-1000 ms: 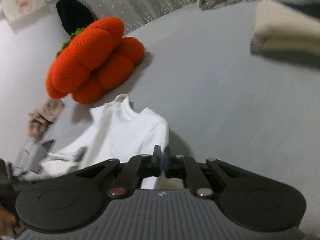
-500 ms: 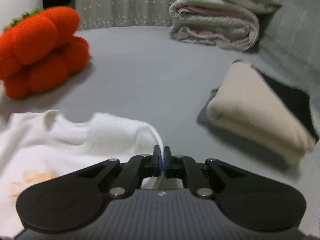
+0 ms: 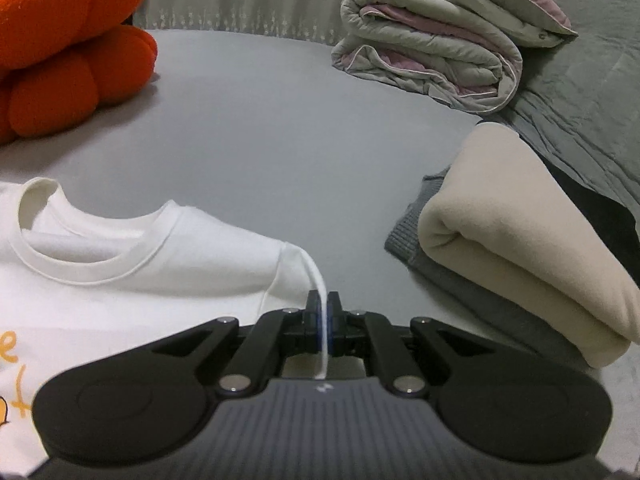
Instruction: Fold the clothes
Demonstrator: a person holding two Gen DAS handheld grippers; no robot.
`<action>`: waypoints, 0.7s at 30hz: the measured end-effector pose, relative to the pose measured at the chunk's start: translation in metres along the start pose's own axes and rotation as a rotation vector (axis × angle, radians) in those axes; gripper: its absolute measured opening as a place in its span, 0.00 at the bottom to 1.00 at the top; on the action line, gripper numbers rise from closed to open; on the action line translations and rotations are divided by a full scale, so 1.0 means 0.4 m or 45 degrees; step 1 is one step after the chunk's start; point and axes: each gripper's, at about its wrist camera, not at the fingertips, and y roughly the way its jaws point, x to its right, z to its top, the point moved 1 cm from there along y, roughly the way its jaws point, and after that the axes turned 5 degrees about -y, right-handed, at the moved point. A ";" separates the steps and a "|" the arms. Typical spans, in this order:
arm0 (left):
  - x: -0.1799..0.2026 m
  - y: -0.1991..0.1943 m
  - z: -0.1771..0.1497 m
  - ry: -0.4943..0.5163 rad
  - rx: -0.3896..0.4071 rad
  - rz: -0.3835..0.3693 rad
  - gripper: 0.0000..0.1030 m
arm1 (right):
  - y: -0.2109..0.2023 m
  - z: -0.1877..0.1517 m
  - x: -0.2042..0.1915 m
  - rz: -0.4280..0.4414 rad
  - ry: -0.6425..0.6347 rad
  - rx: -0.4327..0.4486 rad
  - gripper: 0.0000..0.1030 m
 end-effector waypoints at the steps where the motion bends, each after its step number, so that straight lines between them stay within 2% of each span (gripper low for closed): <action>1: 0.000 -0.012 0.004 -0.010 0.030 0.035 0.05 | -0.007 0.001 0.003 0.002 0.006 0.009 0.04; 5: -0.021 -0.055 0.032 -0.024 0.165 0.222 0.05 | -0.033 0.016 0.016 0.013 0.027 0.059 0.04; 6: -0.030 -0.053 0.038 -0.027 0.160 0.250 0.05 | -0.036 0.020 0.018 0.019 0.029 0.066 0.04; 11: -0.037 0.028 0.032 -0.008 -0.019 0.256 0.07 | -0.007 0.023 0.008 0.066 0.030 0.024 0.04; 14: -0.036 0.017 0.041 -0.042 0.036 0.185 0.21 | 0.006 0.012 0.013 0.125 0.067 0.021 0.05; 15: -0.036 0.012 0.046 -0.062 0.054 0.147 0.34 | 0.004 0.009 0.023 0.160 0.091 0.037 0.08; 16: -0.032 0.007 0.051 -0.073 0.076 0.103 0.40 | 0.000 0.006 0.035 0.199 0.118 0.055 0.10; 20: 0.022 0.013 0.076 -0.018 0.124 -0.050 0.44 | -0.021 0.009 0.083 0.326 0.248 0.117 0.17; 21: 0.043 0.020 0.083 0.002 0.125 -0.085 0.47 | -0.027 0.013 0.095 0.353 0.285 0.148 0.29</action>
